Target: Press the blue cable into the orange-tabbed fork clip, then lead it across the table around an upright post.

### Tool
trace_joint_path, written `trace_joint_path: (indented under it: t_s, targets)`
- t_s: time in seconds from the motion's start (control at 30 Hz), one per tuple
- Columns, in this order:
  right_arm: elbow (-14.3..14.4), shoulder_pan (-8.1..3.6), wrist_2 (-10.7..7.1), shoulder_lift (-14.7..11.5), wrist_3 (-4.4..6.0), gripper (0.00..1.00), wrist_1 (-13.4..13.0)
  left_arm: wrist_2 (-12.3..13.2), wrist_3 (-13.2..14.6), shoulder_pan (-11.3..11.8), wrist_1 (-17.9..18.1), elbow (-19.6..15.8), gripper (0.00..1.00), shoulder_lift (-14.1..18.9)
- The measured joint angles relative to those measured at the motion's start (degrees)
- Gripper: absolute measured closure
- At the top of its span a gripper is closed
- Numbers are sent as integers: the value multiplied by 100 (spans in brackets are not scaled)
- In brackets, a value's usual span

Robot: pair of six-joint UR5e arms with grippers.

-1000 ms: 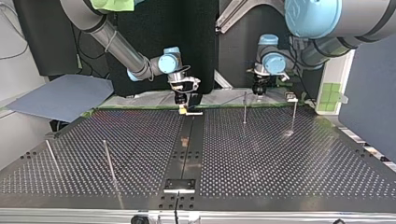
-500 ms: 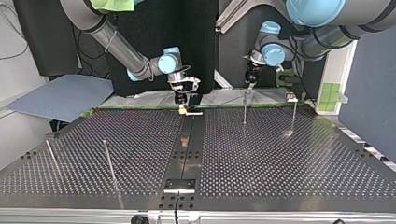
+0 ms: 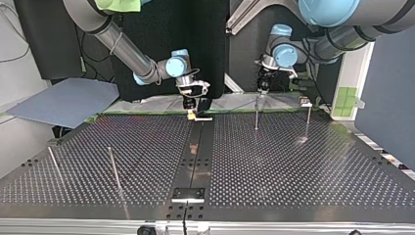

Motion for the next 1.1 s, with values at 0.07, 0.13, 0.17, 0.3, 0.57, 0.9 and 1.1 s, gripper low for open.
trace_joint_path:
  t_s: [0.07,0.13,0.17,0.3,0.57,0.9,1.1]
  targets:
    - [1,0,0,0,0,100,0,-59,42,-5,85,-19,0,0]
    - [1,0,2,0,-1,100,0,-119,82,-6,163,-53,0,-1]
    - [1,1,1,0,-1,100,0,-150,100,-7,225,-72,0,-1]
    - [-1,-1,0,0,-3,100,0,-193,106,-8,368,-102,0,-1]
    - [0,0,1,-3,0,100,-4,-158,33,-22,443,-106,0,-1]
    - [-3,1,-8,-3,9,100,-6,-150,-1,-26,421,-109,0,-1]
    - [-1,2,-16,-2,9,100,0,-161,-38,-26,408,-108,0,-1]
